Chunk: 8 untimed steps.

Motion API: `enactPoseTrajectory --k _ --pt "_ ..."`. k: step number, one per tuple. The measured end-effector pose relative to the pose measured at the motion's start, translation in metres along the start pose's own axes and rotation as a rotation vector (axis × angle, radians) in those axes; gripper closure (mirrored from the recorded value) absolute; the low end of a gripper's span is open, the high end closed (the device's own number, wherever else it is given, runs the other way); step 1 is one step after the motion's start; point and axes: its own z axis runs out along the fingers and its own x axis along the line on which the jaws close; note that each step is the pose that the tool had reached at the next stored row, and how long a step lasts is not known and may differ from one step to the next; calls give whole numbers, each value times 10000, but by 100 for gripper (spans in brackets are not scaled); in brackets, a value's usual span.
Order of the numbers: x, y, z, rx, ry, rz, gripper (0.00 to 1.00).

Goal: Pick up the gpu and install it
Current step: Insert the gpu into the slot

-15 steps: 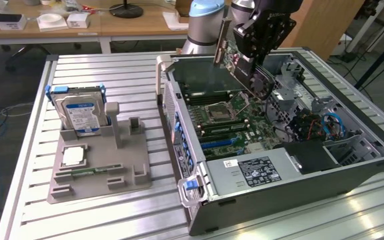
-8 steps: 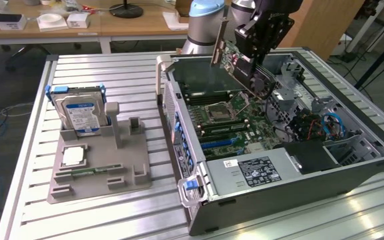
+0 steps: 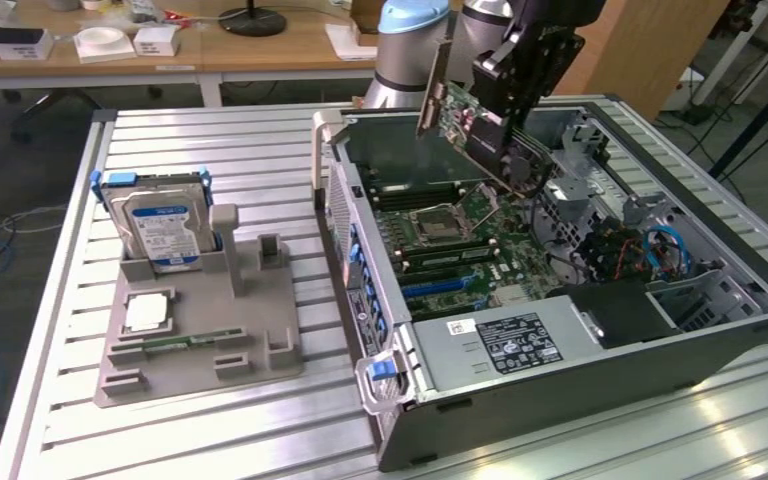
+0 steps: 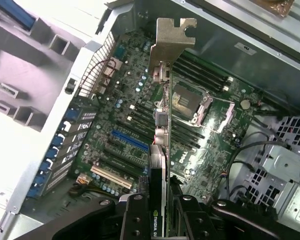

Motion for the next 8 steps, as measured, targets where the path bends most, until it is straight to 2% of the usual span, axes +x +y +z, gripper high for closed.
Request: enactPoseTrajectory --k 8 --pt "0 0 0 -19 20 -758 74"
